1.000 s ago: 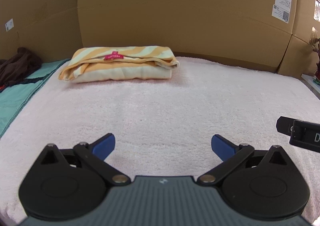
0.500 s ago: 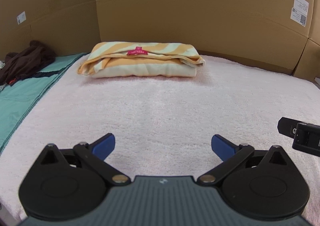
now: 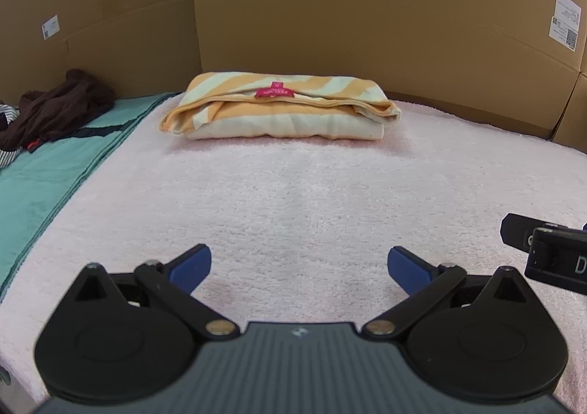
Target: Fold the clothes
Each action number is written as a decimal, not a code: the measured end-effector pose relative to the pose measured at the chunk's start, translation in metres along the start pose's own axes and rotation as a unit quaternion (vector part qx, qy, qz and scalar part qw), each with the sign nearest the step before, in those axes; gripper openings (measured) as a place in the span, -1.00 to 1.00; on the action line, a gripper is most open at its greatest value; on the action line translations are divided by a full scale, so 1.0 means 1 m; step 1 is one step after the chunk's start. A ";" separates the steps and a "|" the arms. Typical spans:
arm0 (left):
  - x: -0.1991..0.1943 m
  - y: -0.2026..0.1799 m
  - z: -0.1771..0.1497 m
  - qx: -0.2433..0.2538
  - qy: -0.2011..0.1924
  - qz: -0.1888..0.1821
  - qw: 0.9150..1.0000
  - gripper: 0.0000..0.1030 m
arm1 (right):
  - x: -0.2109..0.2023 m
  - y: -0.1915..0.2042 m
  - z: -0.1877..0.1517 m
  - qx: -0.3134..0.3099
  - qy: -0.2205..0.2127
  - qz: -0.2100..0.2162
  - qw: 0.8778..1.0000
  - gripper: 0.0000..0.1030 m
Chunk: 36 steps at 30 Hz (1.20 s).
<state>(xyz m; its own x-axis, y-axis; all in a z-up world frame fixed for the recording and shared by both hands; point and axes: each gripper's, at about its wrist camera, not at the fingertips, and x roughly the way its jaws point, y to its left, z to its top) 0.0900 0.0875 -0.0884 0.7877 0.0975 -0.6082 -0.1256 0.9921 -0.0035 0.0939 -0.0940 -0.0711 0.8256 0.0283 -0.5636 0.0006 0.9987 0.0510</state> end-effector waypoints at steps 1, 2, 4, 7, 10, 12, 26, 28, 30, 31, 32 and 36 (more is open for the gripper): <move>0.001 0.002 0.000 -0.001 0.000 0.002 1.000 0.99 | 0.000 0.002 0.000 -0.002 0.000 0.002 1.000 0.96; 0.001 0.004 0.001 -0.003 0.000 0.003 1.000 0.99 | 0.001 0.003 0.000 -0.004 -0.001 0.003 1.000 0.96; 0.003 0.008 0.002 -0.007 0.000 0.006 1.000 0.99 | 0.003 0.007 0.001 -0.013 0.000 0.006 1.000 0.96; 0.005 0.015 0.003 -0.012 0.000 0.010 1.000 0.99 | 0.004 0.014 0.002 -0.024 -0.001 0.014 1.000 0.96; 0.008 0.023 0.005 -0.013 -0.001 0.017 1.000 0.99 | 0.005 0.022 0.004 -0.030 -0.009 0.022 0.999 0.96; 0.010 0.028 0.007 -0.012 -0.001 0.021 1.000 0.99 | 0.007 0.027 0.005 -0.035 -0.015 0.024 0.999 0.96; 0.037 0.064 0.039 0.002 -0.020 0.044 0.999 0.99 | 0.038 0.065 0.026 -0.019 -0.010 0.043 0.999 0.96; 0.042 0.067 0.041 0.008 -0.021 0.047 0.999 0.99 | 0.044 0.071 0.027 -0.022 -0.010 0.044 0.999 0.96; 0.046 0.070 0.042 0.012 -0.021 0.048 0.999 0.99 | 0.048 0.076 0.027 -0.022 -0.010 0.043 0.999 0.96; 0.048 0.072 0.043 0.012 -0.020 0.048 0.999 0.99 | 0.050 0.077 0.027 -0.021 -0.009 0.043 0.999 0.96; 0.049 0.073 0.043 0.010 -0.017 0.046 0.999 0.99 | 0.052 0.079 0.027 -0.020 -0.008 0.044 0.999 0.96; 0.055 0.078 0.043 0.004 -0.012 0.042 0.999 0.99 | 0.058 0.084 0.028 -0.021 -0.003 0.048 0.999 0.96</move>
<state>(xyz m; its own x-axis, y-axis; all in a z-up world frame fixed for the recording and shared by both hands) 0.1493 0.1736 -0.0879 0.7888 0.1825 -0.5869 -0.1877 0.9808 0.0527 0.1574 -0.0093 -0.0768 0.8243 0.1243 -0.5524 -0.1028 0.9922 0.0699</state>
